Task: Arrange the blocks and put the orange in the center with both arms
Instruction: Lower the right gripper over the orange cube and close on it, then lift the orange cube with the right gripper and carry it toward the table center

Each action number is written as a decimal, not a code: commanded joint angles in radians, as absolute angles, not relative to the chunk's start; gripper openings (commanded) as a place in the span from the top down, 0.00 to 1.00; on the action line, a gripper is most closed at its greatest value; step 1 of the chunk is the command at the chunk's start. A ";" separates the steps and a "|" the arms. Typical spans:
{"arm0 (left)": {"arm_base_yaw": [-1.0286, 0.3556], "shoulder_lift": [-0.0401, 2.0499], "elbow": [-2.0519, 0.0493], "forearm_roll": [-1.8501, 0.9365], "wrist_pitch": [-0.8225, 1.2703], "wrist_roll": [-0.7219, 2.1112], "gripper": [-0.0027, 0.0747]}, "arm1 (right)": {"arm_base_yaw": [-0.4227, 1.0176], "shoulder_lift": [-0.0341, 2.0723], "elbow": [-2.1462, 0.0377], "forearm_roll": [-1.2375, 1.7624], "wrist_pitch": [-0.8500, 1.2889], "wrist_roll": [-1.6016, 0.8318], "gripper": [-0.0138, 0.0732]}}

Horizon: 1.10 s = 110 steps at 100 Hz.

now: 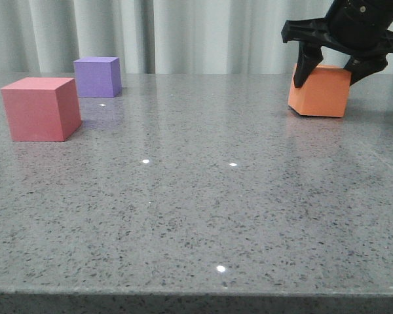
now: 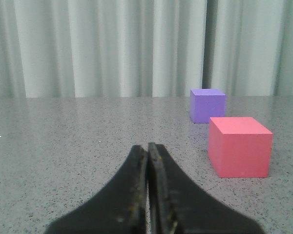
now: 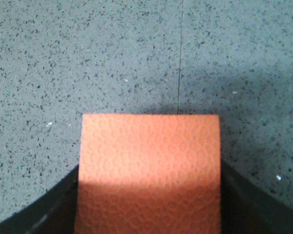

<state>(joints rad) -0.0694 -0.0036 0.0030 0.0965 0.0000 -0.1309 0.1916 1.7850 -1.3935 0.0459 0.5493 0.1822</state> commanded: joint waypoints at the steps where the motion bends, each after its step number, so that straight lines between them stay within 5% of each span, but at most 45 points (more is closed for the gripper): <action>1: -0.069 -0.040 0.045 0.095 -0.082 -0.130 0.99 | 0.201 1.710 -1.445 0.072 0.522 0.171 0.45; 57: -0.069 -0.040 0.045 0.095 -0.082 -0.130 0.99 | 0.459 1.877 -1.788 0.079 0.572 0.240 0.45; 110: -0.069 -0.040 0.045 0.095 -0.082 -0.130 0.99 | 0.491 1.992 -1.886 0.079 0.639 0.252 0.39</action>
